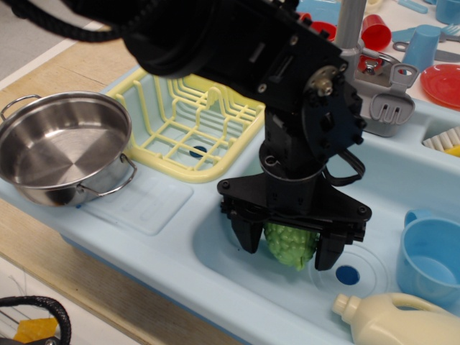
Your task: Put green squash into pot or pan
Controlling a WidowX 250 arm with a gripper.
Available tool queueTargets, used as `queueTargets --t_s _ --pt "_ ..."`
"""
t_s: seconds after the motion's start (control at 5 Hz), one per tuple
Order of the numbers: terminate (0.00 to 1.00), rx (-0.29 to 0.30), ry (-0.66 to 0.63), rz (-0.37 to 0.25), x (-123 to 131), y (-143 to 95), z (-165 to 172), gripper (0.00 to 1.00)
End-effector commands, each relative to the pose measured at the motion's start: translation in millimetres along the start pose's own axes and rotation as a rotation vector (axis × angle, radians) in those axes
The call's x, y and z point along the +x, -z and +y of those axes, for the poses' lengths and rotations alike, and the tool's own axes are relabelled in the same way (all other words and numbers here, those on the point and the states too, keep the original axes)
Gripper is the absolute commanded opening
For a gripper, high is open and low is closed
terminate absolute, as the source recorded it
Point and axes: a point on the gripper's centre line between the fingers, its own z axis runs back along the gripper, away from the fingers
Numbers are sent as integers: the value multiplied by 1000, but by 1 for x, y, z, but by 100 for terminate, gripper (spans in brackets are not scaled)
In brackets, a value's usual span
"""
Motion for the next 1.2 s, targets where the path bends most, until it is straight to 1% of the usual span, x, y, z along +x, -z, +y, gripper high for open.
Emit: queueTargets --t_s 0.0,0.2,0.4,0.6,0.8,1.0 --pt "0 -25 -6 -13 10 7 7 100" --pt "0 -5 -27 -49 8 7 5 0" --pt "0 35 -17 -56 7 -8 0 0" --pt "0 108 3 -108 9 -41 -9 0" --pt "0 170 -14 -156 9 -78 -6 0" --pt "0 194 -62 -187 13 -100 5 0"
